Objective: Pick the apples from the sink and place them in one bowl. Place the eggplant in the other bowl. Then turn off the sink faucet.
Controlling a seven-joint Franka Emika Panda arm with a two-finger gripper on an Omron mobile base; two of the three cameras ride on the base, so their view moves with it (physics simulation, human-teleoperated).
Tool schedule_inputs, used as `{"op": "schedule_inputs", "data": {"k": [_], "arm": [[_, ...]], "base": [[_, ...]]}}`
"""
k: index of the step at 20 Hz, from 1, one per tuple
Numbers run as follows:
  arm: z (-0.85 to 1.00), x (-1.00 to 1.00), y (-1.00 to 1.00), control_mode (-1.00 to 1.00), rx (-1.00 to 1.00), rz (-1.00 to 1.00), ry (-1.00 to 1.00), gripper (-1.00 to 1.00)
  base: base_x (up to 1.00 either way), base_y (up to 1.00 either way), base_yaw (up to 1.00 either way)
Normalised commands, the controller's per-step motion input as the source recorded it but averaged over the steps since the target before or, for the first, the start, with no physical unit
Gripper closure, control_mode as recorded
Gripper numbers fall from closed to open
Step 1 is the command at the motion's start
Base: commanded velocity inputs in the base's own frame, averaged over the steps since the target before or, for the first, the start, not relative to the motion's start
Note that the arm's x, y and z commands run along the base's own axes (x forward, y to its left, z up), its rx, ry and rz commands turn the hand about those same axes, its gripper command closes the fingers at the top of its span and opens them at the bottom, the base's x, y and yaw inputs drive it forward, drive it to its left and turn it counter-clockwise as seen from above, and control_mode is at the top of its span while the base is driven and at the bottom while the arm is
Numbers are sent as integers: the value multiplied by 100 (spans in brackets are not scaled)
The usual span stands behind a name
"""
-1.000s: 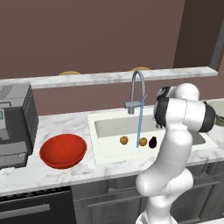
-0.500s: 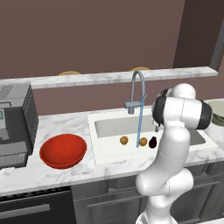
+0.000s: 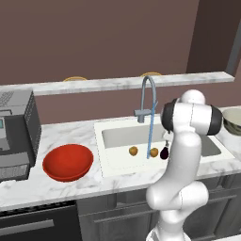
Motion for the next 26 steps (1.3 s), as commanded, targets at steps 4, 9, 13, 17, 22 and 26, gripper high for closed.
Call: {"op": "schedule_inputs", "data": {"k": [4, 9, 13, 17, 22, 26], "arm": [[-23, 15, 2, -100, 0, 0, 5, -100], [-16, 23, 0, -100, 0, 0, 0, -100], [-18, 30, 0, -100, 0, 0, 0, -100], [-20, 31, 0, -100, 0, 0, 0, -100], [-23, 28, 0, -100, 0, 0, 0, -100], [-23, 24, -3, -100, 0, 0, 0, -100]], "base": [[0, 0, 0], [0, 0, 0], [0, 0, 0], [0, 0, 0], [0, 0, 0], [0, 0, 0]]}}
